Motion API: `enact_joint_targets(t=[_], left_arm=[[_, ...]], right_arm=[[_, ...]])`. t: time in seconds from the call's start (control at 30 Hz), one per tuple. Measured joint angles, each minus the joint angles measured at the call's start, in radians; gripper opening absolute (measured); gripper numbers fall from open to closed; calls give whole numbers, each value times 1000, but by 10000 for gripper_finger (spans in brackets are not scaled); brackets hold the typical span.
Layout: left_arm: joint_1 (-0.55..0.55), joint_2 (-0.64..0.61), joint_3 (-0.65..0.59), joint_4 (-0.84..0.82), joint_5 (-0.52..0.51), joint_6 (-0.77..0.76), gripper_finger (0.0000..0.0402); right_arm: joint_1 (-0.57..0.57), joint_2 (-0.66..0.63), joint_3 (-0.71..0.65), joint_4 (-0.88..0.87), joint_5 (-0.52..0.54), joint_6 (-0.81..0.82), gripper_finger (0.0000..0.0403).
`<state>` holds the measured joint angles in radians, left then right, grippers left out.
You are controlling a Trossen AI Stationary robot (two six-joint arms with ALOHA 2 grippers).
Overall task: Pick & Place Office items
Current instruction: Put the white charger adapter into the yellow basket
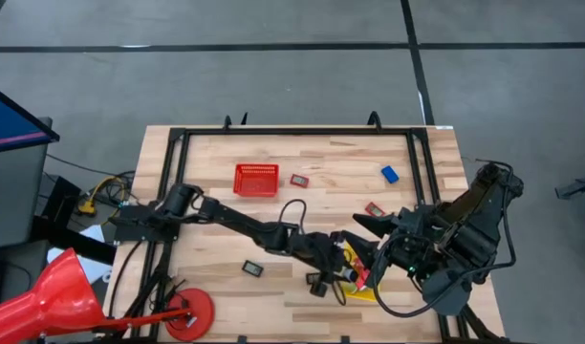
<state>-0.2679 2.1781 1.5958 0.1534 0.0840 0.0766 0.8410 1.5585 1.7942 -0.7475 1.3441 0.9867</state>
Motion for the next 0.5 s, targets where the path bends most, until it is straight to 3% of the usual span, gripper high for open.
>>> enact_joint_targets(t=[0.5], left_arm=[[8,65,63,-5,20,-2,136]], right_arm=[[-5,0,0,0,0,0,256]])
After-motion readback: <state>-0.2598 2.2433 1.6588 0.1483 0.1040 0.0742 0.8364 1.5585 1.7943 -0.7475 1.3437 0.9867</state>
